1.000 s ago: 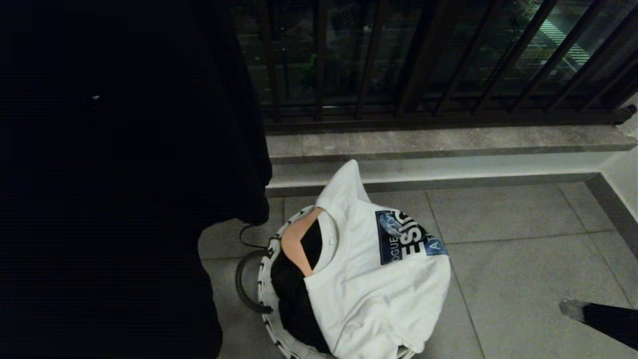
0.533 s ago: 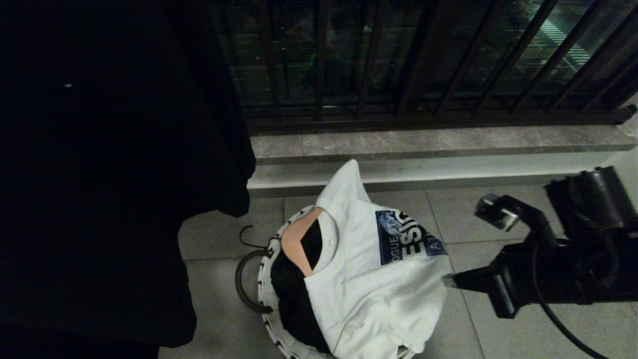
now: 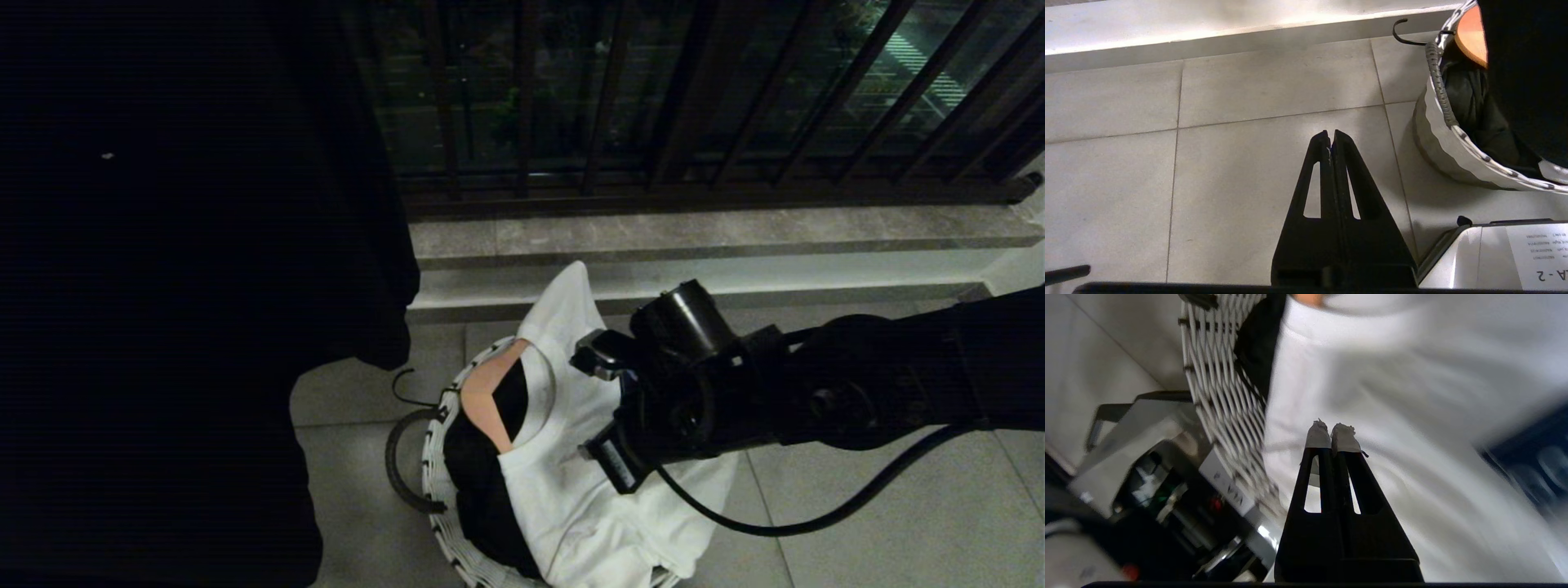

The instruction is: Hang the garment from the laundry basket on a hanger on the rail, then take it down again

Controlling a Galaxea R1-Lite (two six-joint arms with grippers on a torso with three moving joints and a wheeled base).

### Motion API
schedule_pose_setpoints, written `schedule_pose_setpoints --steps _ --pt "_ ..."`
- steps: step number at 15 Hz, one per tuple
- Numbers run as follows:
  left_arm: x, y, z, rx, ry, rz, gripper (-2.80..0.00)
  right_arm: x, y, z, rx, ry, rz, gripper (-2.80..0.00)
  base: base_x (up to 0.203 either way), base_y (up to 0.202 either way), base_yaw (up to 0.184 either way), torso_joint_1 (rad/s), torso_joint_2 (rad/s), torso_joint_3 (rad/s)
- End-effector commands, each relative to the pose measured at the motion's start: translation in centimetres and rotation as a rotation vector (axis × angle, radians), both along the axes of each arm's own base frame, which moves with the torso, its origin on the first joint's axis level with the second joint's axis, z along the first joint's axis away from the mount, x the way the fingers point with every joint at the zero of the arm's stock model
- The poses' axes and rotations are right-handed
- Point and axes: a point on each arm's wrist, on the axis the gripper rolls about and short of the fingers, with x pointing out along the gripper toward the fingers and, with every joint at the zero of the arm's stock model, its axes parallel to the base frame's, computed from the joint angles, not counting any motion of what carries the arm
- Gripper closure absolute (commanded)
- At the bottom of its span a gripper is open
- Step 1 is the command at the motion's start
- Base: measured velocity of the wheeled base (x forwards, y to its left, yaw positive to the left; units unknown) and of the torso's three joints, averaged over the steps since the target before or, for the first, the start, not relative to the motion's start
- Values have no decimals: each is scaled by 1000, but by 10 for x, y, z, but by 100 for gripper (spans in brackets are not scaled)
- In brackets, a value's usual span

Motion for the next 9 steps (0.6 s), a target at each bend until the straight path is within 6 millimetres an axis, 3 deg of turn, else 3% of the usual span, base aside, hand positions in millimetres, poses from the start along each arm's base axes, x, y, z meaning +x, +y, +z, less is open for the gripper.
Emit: schedule_pose_setpoints --steps 1,4,9 --pt "0 0 0 0 0 0 0 10 34 -27 -50 28 43 0 0 0 0 0 0 0" --pt "0 0 0 0 0 0 0 17 61 -38 -77 0 56 0 0 0 0 0 0 0" --pt "0 0 -1 0 2 0 0 32 85 -42 -81 -54 48 0 0 0 0 0 0 0"
